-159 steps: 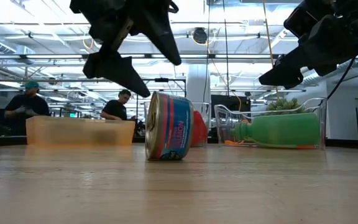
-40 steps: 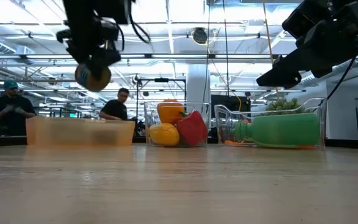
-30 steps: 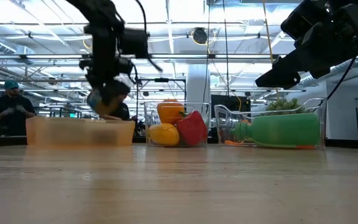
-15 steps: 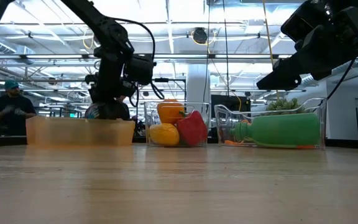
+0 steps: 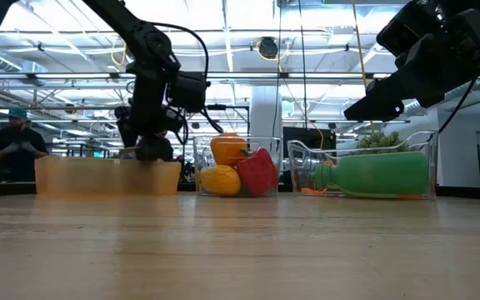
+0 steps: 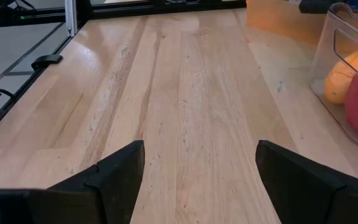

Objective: Pick & Place Food Item
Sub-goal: Put the blue tuna can into the orange bin, then return to Home Position

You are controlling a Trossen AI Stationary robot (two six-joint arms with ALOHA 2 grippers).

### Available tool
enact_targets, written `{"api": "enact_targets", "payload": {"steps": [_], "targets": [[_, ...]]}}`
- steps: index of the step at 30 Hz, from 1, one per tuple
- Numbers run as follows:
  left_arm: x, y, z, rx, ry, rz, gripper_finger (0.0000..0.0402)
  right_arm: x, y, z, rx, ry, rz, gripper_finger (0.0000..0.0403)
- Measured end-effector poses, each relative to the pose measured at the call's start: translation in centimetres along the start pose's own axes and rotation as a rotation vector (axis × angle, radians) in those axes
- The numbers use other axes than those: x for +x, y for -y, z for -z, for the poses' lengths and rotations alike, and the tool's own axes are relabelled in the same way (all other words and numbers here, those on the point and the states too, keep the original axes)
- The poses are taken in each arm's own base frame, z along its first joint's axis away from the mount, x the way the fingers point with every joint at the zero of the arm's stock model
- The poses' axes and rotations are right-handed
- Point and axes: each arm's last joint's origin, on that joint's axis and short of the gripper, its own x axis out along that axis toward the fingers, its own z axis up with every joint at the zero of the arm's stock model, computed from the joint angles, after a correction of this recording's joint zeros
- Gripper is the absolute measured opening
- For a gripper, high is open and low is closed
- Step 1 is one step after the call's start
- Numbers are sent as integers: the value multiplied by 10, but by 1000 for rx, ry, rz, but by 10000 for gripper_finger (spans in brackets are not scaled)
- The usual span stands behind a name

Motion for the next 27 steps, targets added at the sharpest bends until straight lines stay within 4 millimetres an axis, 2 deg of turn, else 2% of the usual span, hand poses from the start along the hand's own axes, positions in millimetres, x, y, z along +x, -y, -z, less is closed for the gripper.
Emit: {"api": "enact_targets", "payload": {"steps": [2,4,8,15,19,22,27], "targets": [[0,-1,0,-7,-8,12,384,0,0,0,0,0,0,294],[0,-2,0,1,-11,10,389,0,0,0,0,0,0,294],[-5,-6,4,-6,-18,32,365,0,0,0,0,0,0,294],[-33,-26,8,-41,41,197,333,0,0,0,0,0,0,294],[-47,-42,12,-84,90,225,326,0,0,0,1,0,0,294],[-69,-56,18,-142,188,312,326,0,0,0,0,-3,-1,294],[-130,-79,43,-113,496,555,325,-2,0,2,20,-28,-15,294]]}}
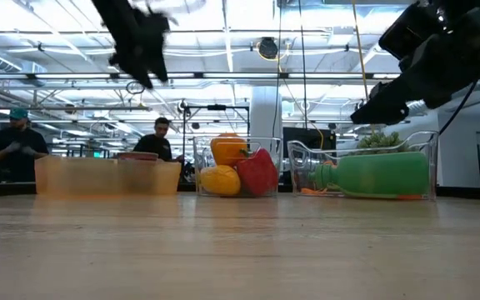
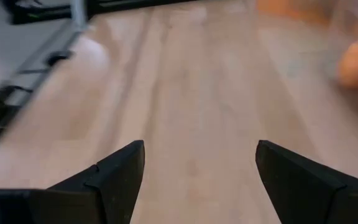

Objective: Pick & Place Food Item
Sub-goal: Return to Home Position

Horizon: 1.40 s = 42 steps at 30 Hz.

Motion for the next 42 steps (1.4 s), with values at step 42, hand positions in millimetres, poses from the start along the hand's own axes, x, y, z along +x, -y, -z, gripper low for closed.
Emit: {"api": "enact_targets", "payload": {"steps": [42], "targets": [[5,-18,209,102,874,571,324,-109,30,21,-4,402,160,294]]}}
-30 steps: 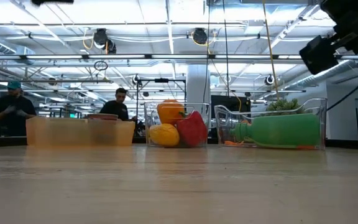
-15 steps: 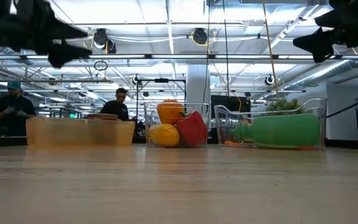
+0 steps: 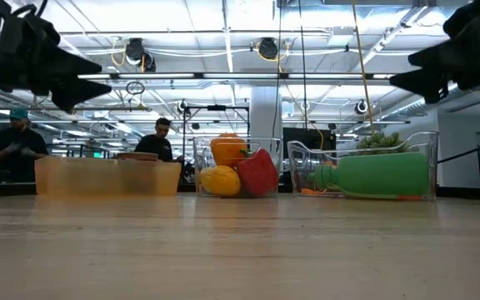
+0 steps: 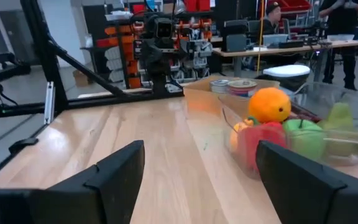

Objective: Pick & Place Food Item
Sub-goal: Return to Home Position

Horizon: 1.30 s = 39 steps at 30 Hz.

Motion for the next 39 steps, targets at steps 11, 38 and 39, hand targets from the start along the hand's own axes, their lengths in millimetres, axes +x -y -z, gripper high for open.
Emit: {"api": "enact_targets", "payload": {"steps": [11,38,39], "targets": [[3,2,9,24,7,84,324,8,-7,18,-2,47,-190,294],[3,2,8,123,16,77,324,8,-7,19,1,43,-191,295],[3,2,8,123,16,77,324,8,-7,19,1,43,-191,295]]}}
